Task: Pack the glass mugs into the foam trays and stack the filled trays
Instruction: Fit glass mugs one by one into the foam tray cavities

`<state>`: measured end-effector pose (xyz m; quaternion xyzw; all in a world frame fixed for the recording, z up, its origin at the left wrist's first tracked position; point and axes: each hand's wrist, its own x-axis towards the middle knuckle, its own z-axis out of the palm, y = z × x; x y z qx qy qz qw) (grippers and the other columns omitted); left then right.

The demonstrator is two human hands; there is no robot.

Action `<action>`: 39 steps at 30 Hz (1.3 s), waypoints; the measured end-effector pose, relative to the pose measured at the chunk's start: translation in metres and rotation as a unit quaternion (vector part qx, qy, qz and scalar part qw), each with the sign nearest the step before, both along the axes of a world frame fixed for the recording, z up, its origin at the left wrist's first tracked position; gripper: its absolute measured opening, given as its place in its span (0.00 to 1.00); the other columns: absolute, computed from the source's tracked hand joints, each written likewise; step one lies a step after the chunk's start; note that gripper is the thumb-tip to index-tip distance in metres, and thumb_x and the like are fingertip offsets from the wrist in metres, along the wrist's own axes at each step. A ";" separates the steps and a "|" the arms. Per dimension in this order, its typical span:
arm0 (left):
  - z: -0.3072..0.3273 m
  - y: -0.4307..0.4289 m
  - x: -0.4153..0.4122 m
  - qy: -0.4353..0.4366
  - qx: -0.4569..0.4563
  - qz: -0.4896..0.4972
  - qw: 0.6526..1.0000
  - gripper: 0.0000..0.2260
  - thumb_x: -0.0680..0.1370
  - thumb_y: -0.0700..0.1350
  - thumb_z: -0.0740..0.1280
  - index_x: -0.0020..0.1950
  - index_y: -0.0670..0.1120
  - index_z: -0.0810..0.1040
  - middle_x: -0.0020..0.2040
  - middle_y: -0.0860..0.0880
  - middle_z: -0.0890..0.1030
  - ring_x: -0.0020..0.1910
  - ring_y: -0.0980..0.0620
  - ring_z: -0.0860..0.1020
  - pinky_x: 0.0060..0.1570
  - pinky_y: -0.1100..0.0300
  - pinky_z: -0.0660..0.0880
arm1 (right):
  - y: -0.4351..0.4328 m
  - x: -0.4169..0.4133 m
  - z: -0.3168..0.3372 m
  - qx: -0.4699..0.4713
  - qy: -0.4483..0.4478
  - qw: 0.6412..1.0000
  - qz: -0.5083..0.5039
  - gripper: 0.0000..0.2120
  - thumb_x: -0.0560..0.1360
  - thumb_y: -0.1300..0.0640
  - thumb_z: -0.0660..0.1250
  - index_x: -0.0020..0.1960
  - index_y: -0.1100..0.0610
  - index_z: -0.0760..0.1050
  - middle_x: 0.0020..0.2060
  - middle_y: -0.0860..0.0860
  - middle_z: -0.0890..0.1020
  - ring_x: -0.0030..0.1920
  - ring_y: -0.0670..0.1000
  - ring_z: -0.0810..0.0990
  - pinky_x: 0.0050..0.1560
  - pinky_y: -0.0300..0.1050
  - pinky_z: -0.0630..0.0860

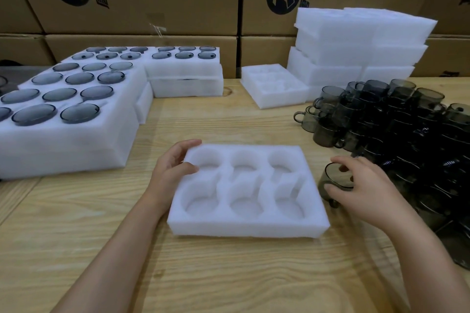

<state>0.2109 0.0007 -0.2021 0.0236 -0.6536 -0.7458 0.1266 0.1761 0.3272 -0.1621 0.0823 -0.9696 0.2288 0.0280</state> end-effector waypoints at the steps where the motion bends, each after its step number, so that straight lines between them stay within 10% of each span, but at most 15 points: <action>1: 0.000 0.000 0.000 0.001 -0.002 -0.002 1.000 0.24 0.61 0.36 0.64 0.58 0.43 0.77 0.48 0.50 0.80 0.43 0.56 0.80 0.39 0.63 0.78 | -0.002 -0.001 0.001 -0.012 0.015 1.000 -0.009 0.27 0.70 0.51 0.70 0.68 0.49 0.68 0.57 0.50 0.73 0.61 0.53 0.69 0.60 0.47 0.67; 8: -0.002 -0.001 -0.002 0.002 -0.001 -0.001 1.000 0.22 0.62 0.36 0.65 0.56 0.46 0.78 0.45 0.54 0.82 0.44 0.55 0.80 0.40 0.62 0.78 | -0.034 -0.018 0.036 -0.208 0.142 0.968 -0.006 0.22 0.66 0.47 0.73 0.59 0.45 0.76 0.46 0.44 0.75 0.49 0.44 0.73 0.49 0.37 0.65; 18: -0.003 0.000 -0.002 0.004 -0.028 0.039 0.999 0.22 0.62 0.38 0.66 0.55 0.48 0.79 0.47 0.53 0.81 0.47 0.53 0.79 0.42 0.59 0.76 | -0.074 -0.040 0.024 -0.196 0.056 0.976 0.082 0.20 0.64 0.38 0.72 0.53 0.43 0.76 0.44 0.43 0.76 0.43 0.40 0.73 0.37 0.27 0.65; 29: -0.002 0.000 -0.002 0.000 -0.034 0.045 0.998 0.22 0.61 0.38 0.65 0.54 0.49 0.79 0.48 0.53 0.81 0.47 0.54 0.79 0.42 0.61 0.76 | -0.070 -0.042 0.019 -0.128 0.045 0.982 0.134 0.26 0.65 0.39 0.70 0.60 0.47 0.75 0.47 0.43 0.75 0.51 0.46 0.72 0.47 0.38 0.64; 34: -0.002 0.000 -0.002 0.002 -0.034 0.044 0.998 0.22 0.61 0.38 0.65 0.54 0.48 0.79 0.49 0.51 0.80 0.47 0.52 0.78 0.43 0.58 0.75 | -0.083 -0.051 0.040 -0.068 0.026 0.982 0.175 0.47 0.64 0.25 0.49 0.74 0.52 0.59 0.72 0.47 0.63 0.73 0.48 0.56 0.69 0.44 0.55; 39: -0.002 0.001 -0.002 0.003 -0.032 0.040 0.999 0.22 0.61 0.37 0.65 0.54 0.47 0.79 0.48 0.52 0.80 0.44 0.55 0.79 0.39 0.63 0.76 | -0.117 -0.071 0.029 0.115 -0.033 0.973 0.195 0.34 0.76 0.32 0.40 0.77 0.48 0.51 0.77 0.49 0.49 0.76 0.50 0.44 0.73 0.55 0.43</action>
